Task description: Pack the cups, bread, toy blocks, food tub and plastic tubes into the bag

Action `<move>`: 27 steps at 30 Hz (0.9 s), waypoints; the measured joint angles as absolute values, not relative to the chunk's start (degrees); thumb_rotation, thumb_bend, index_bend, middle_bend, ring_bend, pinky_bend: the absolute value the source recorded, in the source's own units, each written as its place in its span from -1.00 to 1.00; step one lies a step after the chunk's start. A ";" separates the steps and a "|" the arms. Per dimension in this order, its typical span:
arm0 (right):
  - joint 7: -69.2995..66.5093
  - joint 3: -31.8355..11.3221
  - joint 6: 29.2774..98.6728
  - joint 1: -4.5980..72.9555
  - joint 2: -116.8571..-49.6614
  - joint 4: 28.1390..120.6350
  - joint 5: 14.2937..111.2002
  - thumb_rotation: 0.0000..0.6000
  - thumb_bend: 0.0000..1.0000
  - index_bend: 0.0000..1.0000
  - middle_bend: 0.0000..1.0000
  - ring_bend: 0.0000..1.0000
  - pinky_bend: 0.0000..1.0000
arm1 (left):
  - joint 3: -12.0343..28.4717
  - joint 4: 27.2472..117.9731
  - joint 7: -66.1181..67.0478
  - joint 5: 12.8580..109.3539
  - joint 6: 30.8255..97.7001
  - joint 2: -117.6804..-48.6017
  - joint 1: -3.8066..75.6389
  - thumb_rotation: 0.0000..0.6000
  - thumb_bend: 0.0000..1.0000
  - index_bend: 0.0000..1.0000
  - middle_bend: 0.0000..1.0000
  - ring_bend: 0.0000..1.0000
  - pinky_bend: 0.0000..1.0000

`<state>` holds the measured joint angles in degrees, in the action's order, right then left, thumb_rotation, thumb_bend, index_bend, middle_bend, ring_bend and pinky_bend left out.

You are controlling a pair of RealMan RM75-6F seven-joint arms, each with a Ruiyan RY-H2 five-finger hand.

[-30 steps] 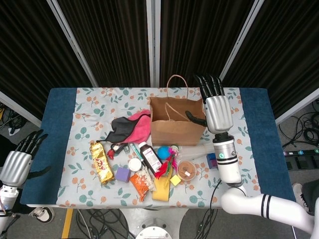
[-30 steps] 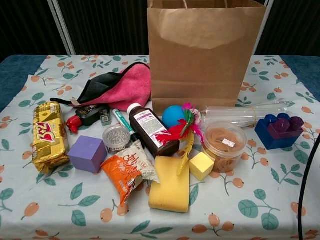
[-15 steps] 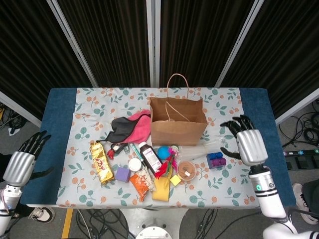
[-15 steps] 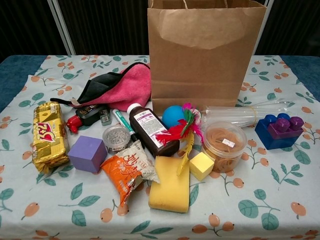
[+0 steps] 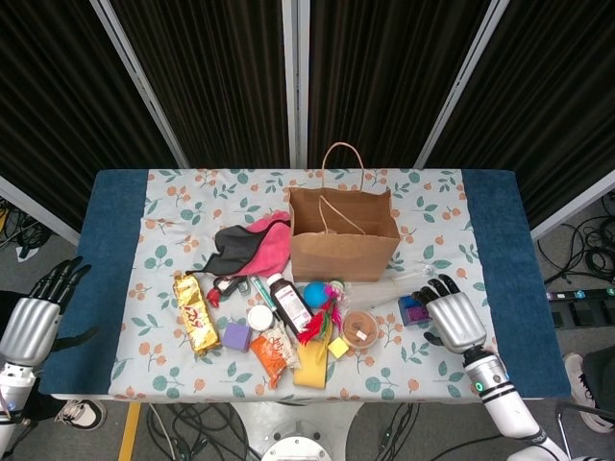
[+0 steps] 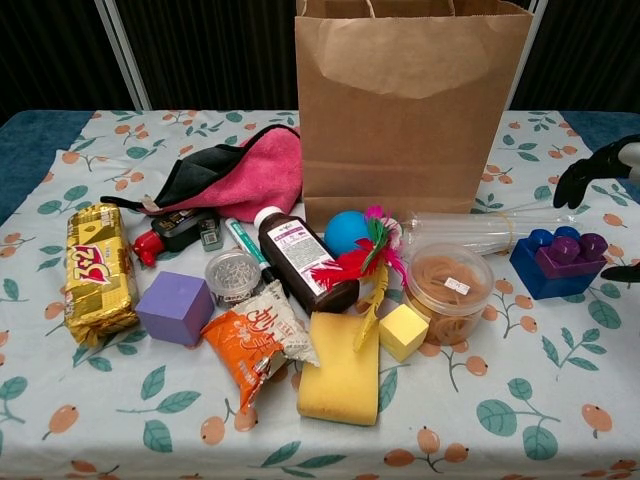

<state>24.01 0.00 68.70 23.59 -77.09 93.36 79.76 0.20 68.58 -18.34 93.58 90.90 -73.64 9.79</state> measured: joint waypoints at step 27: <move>24.90 -3.65 69.18 21.96 -90.02 80.68 74.67 1.00 -0.98 -0.35 -0.42 -0.76 -0.90 | 0.31 65.30 -20.63 93.38 90.47 -74.96 9.89 1.00 -0.94 -0.74 -0.69 -0.83 -0.59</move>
<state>24.90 -3.65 69.18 21.96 -90.02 80.68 74.67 0.31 65.30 -20.63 93.38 90.47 -74.96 9.89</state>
